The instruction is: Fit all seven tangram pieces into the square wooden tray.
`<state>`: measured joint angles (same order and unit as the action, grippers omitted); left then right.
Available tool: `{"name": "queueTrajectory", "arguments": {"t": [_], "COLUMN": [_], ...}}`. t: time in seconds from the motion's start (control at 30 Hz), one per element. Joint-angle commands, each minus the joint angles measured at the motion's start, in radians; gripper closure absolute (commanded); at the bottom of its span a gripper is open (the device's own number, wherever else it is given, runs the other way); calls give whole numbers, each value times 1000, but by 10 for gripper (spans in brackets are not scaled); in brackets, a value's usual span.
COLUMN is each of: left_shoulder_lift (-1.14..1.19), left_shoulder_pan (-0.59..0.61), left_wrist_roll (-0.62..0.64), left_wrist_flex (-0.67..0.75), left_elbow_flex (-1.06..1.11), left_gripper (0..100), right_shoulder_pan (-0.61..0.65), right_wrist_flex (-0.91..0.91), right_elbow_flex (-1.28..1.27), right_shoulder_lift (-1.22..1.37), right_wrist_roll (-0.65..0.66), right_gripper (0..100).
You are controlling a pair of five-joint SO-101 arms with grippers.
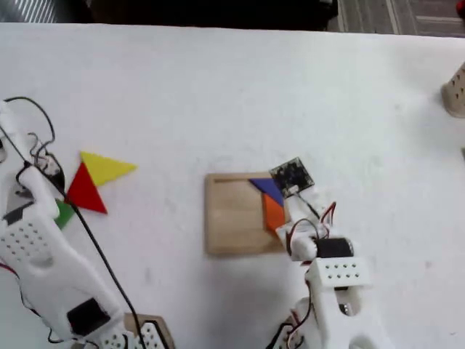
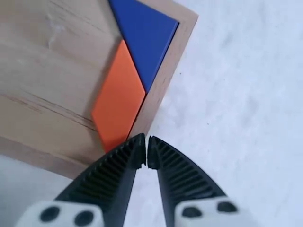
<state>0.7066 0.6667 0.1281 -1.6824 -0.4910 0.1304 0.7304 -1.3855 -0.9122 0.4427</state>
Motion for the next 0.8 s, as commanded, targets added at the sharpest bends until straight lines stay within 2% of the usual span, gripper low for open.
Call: {"name": "queueTrajectory", "arguments": {"t": [0.0,0.2,0.3,0.47,0.53,0.67,0.77], "left_shoulder_lift": [-317,-564,-634,-702,-722,-754,-763], "left_shoulder_pan": [2,68,139,277,315,361,380], "left_wrist_roll": [-8,-12,-83,-107,-107,-100,-8], "left_wrist_flex": [169,376,454,592,661,753,806], "left_elbow_flex": [275,609,767,1016,1086,1152,1175], "left_gripper": [864,863,858,731,701,699,699], "right_shoulder_pan": [8,8,8,8,8,8,8], "right_wrist_flex": [-16,-15,-15,-15,-13,-13,-13], "right_elbow_flex": [6,6,6,6,6,6,6], "right_shoulder_lift": [-18,-18,-18,-18,-18,-18,-18], "right_wrist_roll": [11,11,11,11,12,12,12], "right_gripper": [978,978,978,978,978,978,978]}}
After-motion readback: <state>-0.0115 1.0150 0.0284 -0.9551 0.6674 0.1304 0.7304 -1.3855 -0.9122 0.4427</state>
